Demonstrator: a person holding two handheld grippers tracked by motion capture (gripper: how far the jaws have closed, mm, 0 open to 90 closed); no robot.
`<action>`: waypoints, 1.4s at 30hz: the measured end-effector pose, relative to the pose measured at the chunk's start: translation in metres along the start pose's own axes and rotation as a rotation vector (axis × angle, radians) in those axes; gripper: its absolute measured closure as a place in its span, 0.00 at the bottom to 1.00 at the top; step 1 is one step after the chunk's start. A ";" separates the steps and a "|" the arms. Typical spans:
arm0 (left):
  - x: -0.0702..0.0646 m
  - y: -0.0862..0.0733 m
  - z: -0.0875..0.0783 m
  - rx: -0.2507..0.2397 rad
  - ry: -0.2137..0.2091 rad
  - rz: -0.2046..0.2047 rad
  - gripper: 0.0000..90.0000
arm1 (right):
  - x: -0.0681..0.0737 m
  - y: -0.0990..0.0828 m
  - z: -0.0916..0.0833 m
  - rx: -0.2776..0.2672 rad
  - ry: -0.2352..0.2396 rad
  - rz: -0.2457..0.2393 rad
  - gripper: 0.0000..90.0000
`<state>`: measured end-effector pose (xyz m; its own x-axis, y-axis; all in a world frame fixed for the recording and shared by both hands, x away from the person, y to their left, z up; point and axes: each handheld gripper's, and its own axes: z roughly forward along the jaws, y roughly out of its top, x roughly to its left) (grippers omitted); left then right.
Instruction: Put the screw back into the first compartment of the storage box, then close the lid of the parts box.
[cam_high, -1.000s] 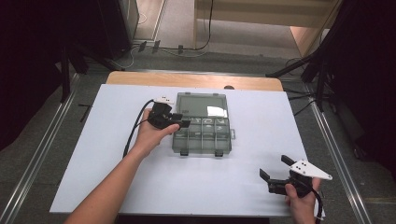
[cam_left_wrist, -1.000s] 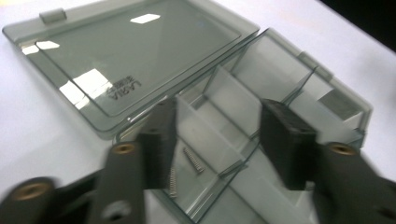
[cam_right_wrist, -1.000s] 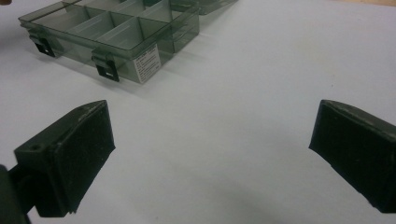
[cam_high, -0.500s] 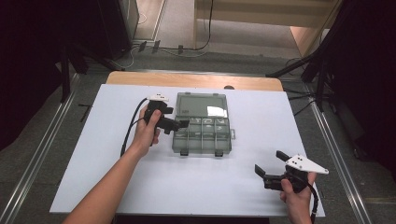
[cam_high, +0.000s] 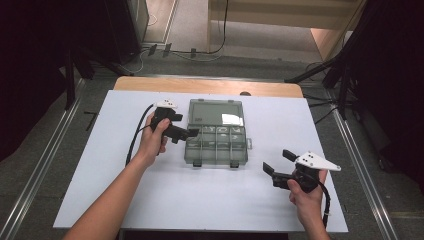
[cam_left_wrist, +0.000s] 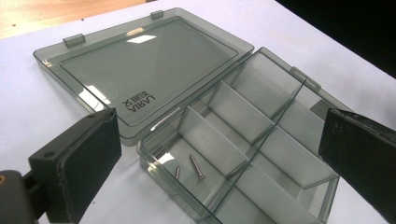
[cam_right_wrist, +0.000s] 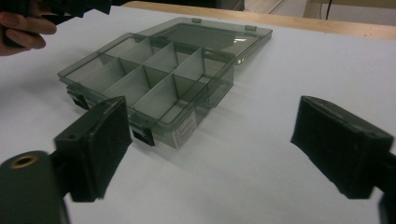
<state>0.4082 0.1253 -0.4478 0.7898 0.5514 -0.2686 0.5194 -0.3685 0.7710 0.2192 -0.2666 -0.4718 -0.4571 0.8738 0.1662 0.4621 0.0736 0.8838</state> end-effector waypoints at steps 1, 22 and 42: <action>0.000 0.000 0.000 0.000 0.003 0.001 0.00 | 0.001 0.002 0.002 0.001 0.002 0.001 0.16; 0.011 -0.002 -0.003 -0.011 -0.004 -0.023 0.00 | 0.002 0.024 0.050 0.036 -0.004 0.078 0.58; 0.021 -0.001 0.005 0.010 -0.001 -0.047 0.00 | -0.006 0.032 0.080 0.147 0.011 0.125 1.00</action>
<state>0.4259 0.1342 -0.4571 0.7646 0.5676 -0.3053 0.5594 -0.3493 0.7517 0.2975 -0.2308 -0.4798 -0.3977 0.8750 0.2760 0.6213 0.0354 0.7828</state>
